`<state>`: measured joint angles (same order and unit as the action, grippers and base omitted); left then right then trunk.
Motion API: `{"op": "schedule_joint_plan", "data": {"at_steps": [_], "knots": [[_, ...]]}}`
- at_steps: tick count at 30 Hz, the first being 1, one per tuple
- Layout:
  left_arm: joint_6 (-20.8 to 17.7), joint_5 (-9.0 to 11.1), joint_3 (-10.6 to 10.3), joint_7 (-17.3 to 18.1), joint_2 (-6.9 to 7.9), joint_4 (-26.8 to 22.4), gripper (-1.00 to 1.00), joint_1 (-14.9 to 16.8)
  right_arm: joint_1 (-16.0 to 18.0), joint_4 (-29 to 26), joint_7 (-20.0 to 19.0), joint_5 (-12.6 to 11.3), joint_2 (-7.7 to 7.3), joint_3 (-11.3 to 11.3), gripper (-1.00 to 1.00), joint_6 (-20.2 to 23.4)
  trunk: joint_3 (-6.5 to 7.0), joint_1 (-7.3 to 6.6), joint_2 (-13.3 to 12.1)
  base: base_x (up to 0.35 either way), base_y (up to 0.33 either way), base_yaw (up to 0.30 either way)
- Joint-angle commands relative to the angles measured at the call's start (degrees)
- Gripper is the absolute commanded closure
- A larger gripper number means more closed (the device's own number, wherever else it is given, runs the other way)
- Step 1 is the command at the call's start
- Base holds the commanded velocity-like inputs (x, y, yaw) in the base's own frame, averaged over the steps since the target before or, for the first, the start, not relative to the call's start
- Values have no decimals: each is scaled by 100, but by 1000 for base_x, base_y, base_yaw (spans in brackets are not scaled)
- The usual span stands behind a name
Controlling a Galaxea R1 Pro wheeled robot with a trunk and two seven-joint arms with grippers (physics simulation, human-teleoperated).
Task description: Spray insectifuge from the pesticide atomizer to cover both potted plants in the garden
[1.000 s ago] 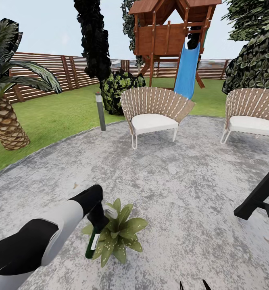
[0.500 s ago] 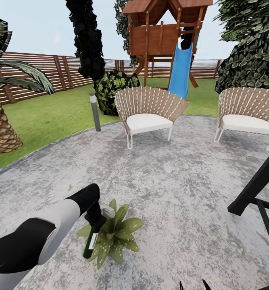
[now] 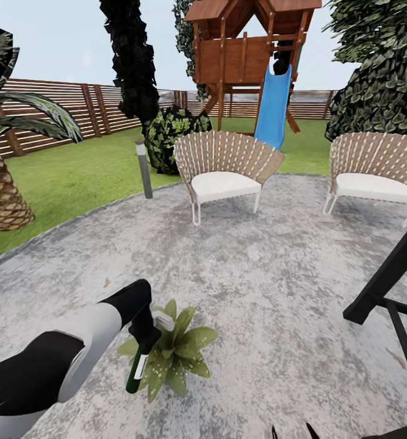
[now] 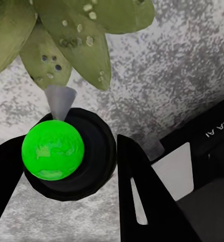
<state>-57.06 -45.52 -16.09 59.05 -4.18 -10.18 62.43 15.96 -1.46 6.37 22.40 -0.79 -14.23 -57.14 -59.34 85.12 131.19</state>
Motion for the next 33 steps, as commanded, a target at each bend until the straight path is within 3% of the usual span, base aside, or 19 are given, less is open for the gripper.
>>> {"op": "schedule_joint_plan", "data": {"at_steps": [1,5,13,25,28,29,33], "knots": [[-29,-62,9,54,-2,-10,100,11,3,5,57,63,0,-10,-100,-12,-5,-4,2,-177,0,0],[-33,-64,14,54,-7,-10,100,39,3,5,57,63,-30,-15,-100,-8,-5,-4,2,-33,0,0],[-41,-45,20,61,-338,-19,100,57,3,5,57,57,-6,-14,-100,-13,-5,-4,2,0,0,0],[-38,-54,1,61,-350,-10,100,44,3,5,57,54,0,-18,-100,-9,-5,-4,2,0,0,-150],[-46,-45,-246,87,-354,-10,100,49,3,5,57,54,0,-19,-100,-12,-5,-4,2,0,0,-17],[-49,-41,-434,166,-355,-10,100,45,3,5,57,54,0,-17,-100,-12,-5,-4,2,0,0,-5],[-51,-63,-925,699,-343,-13,100,46,3,5,57,54,0,-18,-100,-13,-5,-4,2,0,0,-1]]}}
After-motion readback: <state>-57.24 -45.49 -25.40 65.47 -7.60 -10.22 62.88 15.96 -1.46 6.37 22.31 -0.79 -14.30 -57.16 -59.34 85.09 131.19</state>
